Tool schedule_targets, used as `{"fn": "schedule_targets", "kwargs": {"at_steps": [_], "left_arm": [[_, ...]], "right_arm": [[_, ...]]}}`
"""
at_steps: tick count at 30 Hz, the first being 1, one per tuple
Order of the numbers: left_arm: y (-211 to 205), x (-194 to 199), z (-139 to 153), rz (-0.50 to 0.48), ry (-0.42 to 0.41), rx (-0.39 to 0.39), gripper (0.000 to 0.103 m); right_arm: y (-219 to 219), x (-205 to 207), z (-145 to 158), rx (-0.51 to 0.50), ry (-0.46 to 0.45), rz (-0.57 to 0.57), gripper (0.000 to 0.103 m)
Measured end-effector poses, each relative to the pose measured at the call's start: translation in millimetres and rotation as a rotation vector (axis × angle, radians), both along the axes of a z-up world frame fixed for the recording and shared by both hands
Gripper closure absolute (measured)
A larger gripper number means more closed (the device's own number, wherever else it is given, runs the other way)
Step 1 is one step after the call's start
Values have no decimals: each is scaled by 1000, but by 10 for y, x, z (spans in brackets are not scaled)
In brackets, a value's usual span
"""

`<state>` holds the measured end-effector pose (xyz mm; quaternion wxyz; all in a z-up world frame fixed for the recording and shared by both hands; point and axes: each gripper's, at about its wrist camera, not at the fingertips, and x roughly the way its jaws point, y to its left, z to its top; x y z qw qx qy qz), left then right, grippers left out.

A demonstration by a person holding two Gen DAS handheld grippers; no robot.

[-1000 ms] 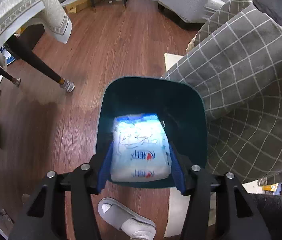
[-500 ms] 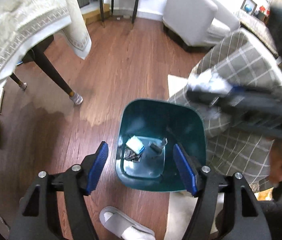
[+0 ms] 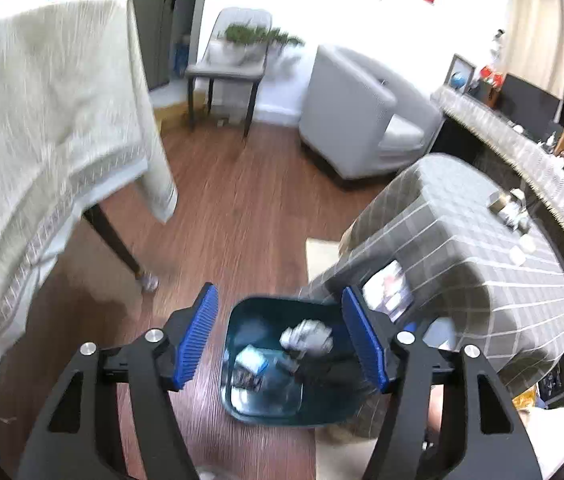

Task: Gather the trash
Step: 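Open both tools to drop the paper and tissue pack into the bin, then move both open tools back toward the white lids on the table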

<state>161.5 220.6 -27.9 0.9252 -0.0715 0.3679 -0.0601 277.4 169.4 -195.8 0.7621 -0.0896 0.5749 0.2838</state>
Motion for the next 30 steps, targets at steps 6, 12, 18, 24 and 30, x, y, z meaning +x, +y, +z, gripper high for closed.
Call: {"fn": "schedule_targets", "kwargs": {"at_steps": [6, 12, 18, 24, 30], "left_arm": [[-29, -69, 290, -5, -79, 20, 44], [6, -95, 457, -3, -110, -7, 43], [-31, -114, 609, 0, -146, -25, 40], [-132, -88, 736, -2, -170, -29, 37], [-273, -45, 821, -24, -189, -7, 33]], "right_arm": [[-1, -65, -214, -66, 23, 33, 47], [-32, -161, -298, -106, 33, 55, 32], [-107, -246, -132, -78, 3, 69, 30], [-199, -336, 360, 41, -74, 76, 30], [-366, -435, 978, 156, -178, 72, 30]]}}
